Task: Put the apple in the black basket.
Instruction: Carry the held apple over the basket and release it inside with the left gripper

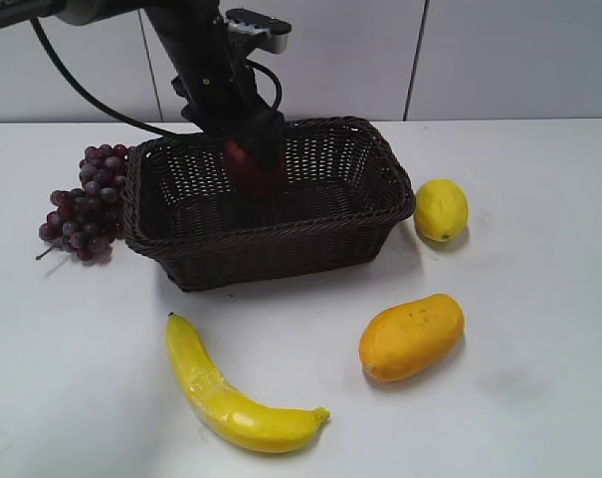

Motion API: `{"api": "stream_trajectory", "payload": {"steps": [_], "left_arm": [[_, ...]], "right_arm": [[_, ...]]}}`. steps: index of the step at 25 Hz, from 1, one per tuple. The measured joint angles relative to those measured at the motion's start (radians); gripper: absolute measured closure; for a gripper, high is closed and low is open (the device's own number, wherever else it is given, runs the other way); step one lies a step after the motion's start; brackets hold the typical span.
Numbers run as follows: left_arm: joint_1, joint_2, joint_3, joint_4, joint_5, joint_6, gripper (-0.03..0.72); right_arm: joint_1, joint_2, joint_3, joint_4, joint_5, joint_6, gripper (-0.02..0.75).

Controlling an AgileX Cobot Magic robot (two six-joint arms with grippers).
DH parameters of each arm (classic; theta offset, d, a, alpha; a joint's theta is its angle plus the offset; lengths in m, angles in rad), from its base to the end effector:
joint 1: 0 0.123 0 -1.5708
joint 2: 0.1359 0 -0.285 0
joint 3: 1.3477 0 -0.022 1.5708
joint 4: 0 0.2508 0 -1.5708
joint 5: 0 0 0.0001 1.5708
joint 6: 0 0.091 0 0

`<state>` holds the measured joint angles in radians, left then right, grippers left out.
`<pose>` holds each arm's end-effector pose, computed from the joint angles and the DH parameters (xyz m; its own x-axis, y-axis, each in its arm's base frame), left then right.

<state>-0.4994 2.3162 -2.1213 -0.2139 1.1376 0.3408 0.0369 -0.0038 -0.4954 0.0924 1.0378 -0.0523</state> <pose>0.4313 -0.2552 0.2148 -0.6736 0.6439 -0.3630 0.7142 0.6935 -0.0952 -0.0044 0.0071 0.2781 -0.4337 -0.0213 -0.9008 -0.1106 0.9934 0.0298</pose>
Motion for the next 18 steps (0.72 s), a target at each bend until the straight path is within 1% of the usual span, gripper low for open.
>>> {"api": "stream_trajectory", "payload": {"steps": [6, 11, 14, 16, 18], "left_arm": [[0.0, 0.055, 0.0, -0.087, 0.006, 0.0, 0.117], [0.001, 0.06, -0.001, -0.102, 0.022, -0.004, 0.117], [0.001, 0.06, -0.001, -0.104, 0.039, -0.024, 0.031], [0.001, 0.059, -0.001, -0.104, 0.046, -0.034, 0.022], [0.001, 0.052, -0.001, -0.106, 0.05, -0.041, 0.034]], "right_arm": [[0.0, 0.0, 0.0, 0.0, 0.0, 0.0, 0.2], [0.0, 0.0, 0.0, 0.0, 0.0, 0.0, 0.2], [0.0, 0.0, 0.0, 0.0, 0.0, 0.0, 0.2], [0.0, 0.0, 0.0, 0.0, 0.0, 0.0, 0.2], [0.0, 0.0, 0.0, 0.0, 0.0, 0.0, 0.2]]}}
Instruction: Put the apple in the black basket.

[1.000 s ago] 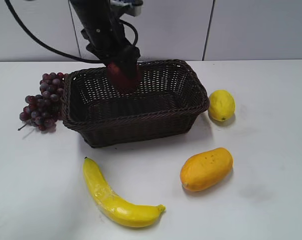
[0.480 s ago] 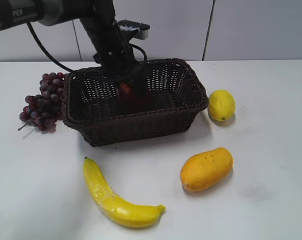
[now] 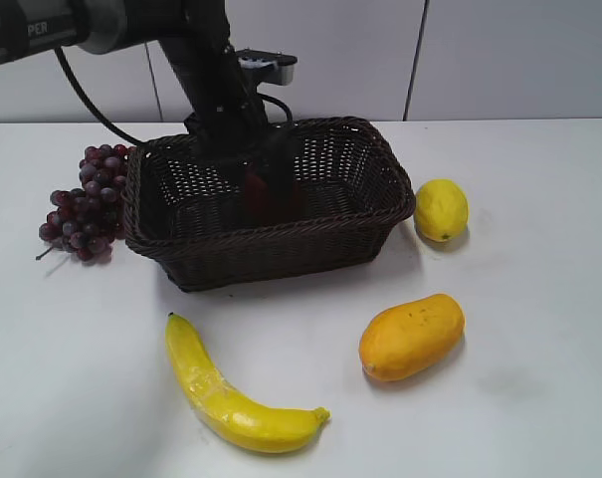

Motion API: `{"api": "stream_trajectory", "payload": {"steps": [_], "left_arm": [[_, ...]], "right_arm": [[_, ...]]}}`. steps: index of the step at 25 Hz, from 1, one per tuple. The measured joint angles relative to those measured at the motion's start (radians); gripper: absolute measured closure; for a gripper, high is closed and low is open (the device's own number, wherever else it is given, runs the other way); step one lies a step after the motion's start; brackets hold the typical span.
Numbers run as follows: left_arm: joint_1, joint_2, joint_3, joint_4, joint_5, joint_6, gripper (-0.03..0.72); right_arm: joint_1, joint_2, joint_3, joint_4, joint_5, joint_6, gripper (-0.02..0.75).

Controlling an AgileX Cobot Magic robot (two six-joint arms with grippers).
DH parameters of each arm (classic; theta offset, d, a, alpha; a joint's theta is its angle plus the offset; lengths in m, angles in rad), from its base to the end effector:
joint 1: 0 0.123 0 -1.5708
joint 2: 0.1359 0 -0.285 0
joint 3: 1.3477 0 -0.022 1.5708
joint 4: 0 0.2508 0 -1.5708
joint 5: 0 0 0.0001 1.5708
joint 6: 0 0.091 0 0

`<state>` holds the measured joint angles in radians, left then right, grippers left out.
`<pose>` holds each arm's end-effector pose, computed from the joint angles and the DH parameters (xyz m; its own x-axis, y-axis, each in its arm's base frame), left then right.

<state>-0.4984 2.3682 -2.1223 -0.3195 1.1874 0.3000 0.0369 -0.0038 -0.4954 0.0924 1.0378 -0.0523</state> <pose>0.4274 -0.2628 0.1902 -0.7479 0.5987 -0.2867 0.6608 0.7125 -0.2360 -0.0044 0.0071 0.2781 -0.4337 -0.0213 -0.9008 -0.1106 0.9934 0.0298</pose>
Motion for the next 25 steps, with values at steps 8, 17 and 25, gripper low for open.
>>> {"api": "stream_trajectory", "payload": {"steps": [8, 17, 25], "left_arm": [[0.008, -0.112, 0.0, 0.023, 0.028, -0.015, 0.053], [0.097, -0.227, -0.001, 0.039, 0.029, -0.108, 0.085], [0.153, -0.314, 0.003, 0.136, 0.03, -0.225, 0.111]], "right_arm": [[0.0, 0.0, 0.0, 0.0, 0.0, 0.0, 0.2], [0.0, 0.0, 0.0, 0.0, 0.0, 0.0, 0.2], [0.0, 0.0, 0.0, 0.0, 0.0, 0.0, 0.2]]}}
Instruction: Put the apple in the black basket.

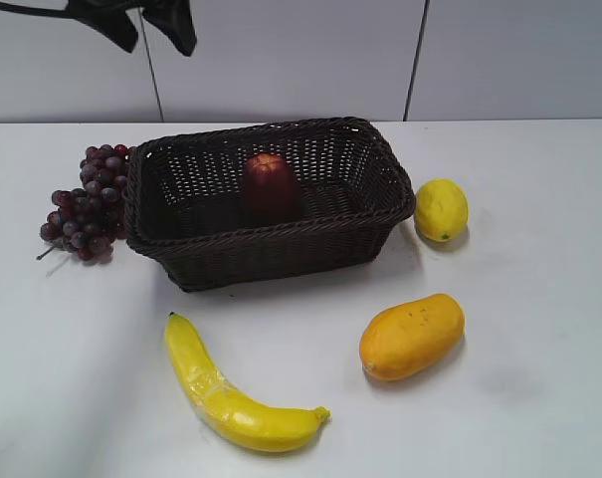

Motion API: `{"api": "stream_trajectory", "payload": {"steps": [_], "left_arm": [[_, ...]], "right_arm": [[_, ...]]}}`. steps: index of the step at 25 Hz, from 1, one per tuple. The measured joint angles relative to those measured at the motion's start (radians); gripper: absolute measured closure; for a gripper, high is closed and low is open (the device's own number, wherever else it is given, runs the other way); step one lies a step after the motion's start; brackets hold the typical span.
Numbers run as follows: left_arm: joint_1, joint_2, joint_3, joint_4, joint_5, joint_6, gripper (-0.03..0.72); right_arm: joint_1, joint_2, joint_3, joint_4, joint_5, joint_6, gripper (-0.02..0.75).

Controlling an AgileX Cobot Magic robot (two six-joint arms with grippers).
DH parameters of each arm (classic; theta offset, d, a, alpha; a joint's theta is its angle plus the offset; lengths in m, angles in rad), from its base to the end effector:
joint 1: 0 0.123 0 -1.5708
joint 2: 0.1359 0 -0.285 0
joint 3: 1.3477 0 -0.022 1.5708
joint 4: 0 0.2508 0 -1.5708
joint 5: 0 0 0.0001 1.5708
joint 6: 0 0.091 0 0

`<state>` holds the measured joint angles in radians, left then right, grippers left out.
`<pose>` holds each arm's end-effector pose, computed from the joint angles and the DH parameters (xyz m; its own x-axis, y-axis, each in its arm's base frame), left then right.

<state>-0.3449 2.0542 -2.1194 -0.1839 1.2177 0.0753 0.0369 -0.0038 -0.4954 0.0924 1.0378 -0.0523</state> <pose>0.4217 -0.1681 0.3366 -0.8163 0.3048 -0.4907 0.4211 0.8955 -0.1442 -0.0044 0.0071 0.2781 -0.4337 -0.0213 -0.9008 -0.1106 0.9934 0.0298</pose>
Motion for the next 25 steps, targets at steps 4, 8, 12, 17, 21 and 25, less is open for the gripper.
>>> {"api": "stream_trajectory", "payload": {"steps": [4, 8, 12, 17, 21, 25], "left_arm": [[0.037, -0.081, 0.067, 0.043, -0.001, -0.018, 0.111], [0.108, -0.18, 0.219, 0.057, -0.002, -0.02, 0.111], [0.193, -0.286, 0.41, 0.068, 0.0, -0.021, 0.111], [0.277, -0.427, 0.649, 0.092, -0.001, -0.022, 0.111], [0.297, -0.548, 0.839, 0.121, -0.002, -0.022, 0.111], [0.297, -0.687, 1.019, 0.123, -0.013, -0.022, 0.111]], "right_arm": [[0.0, 0.0, 0.0, 0.0, 0.0, 0.0, 0.201], [0.0, 0.0, 0.0, 0.0, 0.0, 0.0, 0.201], [0.0, 0.0, 0.0, 0.0, 0.0, 0.0, 0.201], [0.0, 0.0, 0.0, 0.0, 0.0, 0.0, 0.201], [0.0, 0.0, 0.0, 0.0, 0.0, 0.0, 0.201], [0.0, 0.0, 0.0, 0.0, 0.0, 0.0, 0.201]]}}
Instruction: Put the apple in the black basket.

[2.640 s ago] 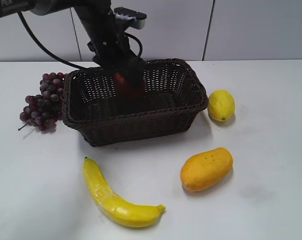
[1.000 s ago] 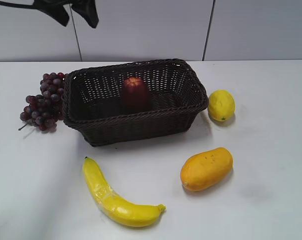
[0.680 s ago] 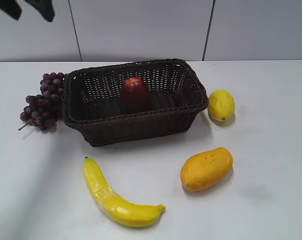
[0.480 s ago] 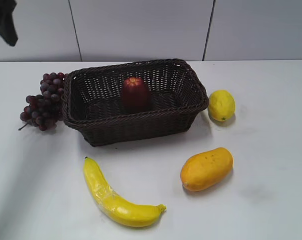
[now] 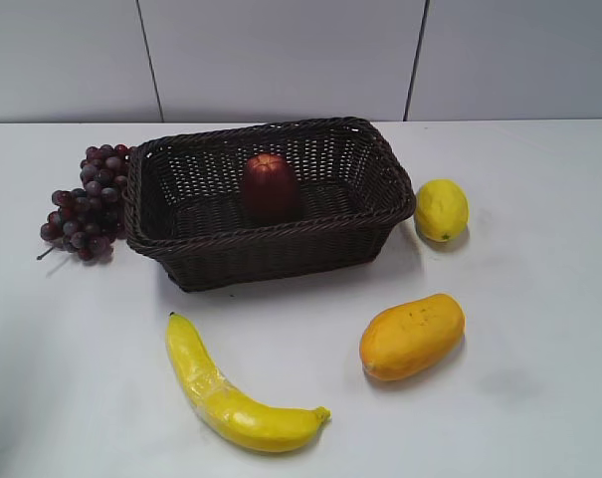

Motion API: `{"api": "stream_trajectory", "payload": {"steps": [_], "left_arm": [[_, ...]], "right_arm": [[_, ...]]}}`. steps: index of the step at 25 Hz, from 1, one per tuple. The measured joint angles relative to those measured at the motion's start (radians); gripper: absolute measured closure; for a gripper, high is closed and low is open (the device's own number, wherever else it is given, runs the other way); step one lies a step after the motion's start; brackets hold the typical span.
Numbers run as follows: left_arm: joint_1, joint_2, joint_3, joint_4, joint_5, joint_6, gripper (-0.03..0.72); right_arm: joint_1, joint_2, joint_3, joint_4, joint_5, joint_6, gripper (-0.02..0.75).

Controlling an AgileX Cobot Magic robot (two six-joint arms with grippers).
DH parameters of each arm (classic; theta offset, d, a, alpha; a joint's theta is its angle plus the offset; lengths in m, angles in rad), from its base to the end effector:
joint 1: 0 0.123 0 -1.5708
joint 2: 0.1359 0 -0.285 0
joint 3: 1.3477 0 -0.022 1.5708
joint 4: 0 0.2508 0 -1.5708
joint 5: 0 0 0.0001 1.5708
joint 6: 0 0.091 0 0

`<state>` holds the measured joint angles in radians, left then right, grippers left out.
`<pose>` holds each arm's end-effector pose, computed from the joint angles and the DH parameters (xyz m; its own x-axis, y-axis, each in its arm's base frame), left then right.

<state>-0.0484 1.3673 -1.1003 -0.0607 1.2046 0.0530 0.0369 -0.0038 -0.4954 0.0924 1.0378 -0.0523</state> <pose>0.2477 -0.0172 0.2949 -0.9791 0.0786 -0.1876 0.0895 0.9947 -0.0498 -0.0044 0.0071 0.2781 -0.4337 -0.0213 -0.9008 -0.1106 0.9934 0.0298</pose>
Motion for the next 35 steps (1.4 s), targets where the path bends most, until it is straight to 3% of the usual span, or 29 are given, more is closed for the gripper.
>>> {"api": "stream_trajectory", "payload": {"steps": [11, 19, 35], "left_arm": [[0.0, -0.38, 0.392, 0.0, -0.07, 0.0, 0.111], [0.0, -0.656, 0.593, -0.011, -0.106, 0.029, 0.111], [0.0, -1.003, 0.615, -0.023, -0.118, 0.03, 0.111]], "right_arm": [[0.0, 0.0, 0.0, 0.0, 0.0, 0.0, 0.201], [0.0, 0.0, 0.0, 0.0, 0.0, 0.0, 0.201], [0.0, 0.0, 0.0, 0.0, 0.0, 0.0, 0.201]]}}
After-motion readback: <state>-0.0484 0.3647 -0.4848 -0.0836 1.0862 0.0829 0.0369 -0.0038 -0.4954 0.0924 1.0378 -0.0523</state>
